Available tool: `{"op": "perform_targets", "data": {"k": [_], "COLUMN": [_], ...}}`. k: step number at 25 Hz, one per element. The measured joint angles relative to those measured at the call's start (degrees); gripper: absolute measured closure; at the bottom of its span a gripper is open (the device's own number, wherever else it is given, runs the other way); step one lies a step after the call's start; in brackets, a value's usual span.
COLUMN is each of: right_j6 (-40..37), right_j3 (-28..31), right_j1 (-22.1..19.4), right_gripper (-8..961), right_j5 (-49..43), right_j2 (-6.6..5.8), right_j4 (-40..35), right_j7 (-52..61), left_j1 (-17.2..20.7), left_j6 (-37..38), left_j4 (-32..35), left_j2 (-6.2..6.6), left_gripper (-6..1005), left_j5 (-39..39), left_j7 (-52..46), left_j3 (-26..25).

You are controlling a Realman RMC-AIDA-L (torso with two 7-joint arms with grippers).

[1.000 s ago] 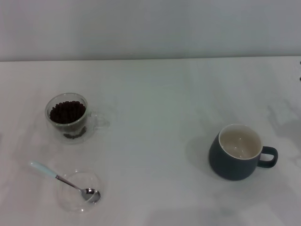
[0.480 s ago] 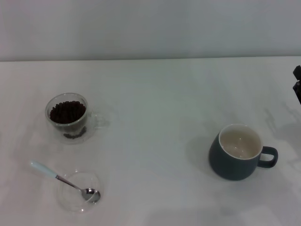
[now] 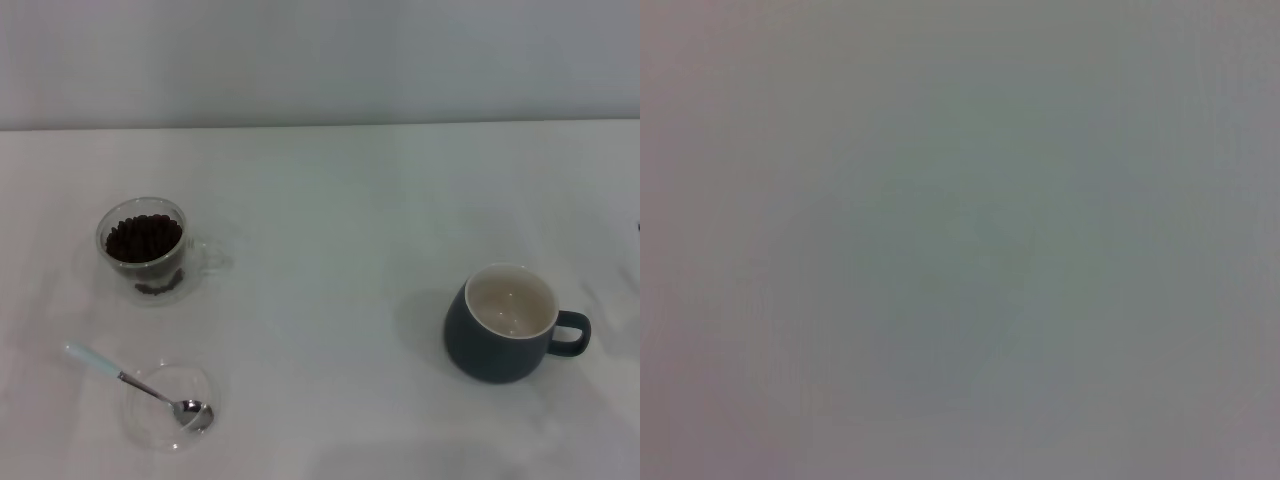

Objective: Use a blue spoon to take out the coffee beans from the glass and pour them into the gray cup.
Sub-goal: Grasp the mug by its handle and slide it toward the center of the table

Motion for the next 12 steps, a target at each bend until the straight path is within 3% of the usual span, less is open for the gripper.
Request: {"op": "perform_targets", "data": {"k": [9, 11, 12], "right_j6": [0.3, 0.7, 0.9], "right_j3": [-7.2, -8.6, -9.1], "right_j1": [-3.2, -3.3, -3.4], "right_gripper": [384, 276, 276], "right_j5": [0.0, 0.0, 0.0], "right_j2": [0.11, 0.13, 0.13], "right_j4": [3.0, 3.7, 3.9], "right_j7": [-0.1, -0.2, -0.3], "left_j1": [-0.4, -0.4, -0.4], "left_j6": [-0.1, -0.1, -0.1], "left_j4": [0.0, 0.0, 0.0], "left_j2": [0.08, 0.08, 0.08], "left_gripper": [376, 376, 376], "left_j5": [-0.2, -0.2, -0.3], "left_j7": [0.2, 0.2, 0.2], "left_j3": [0.0, 0.0, -0.1]}}
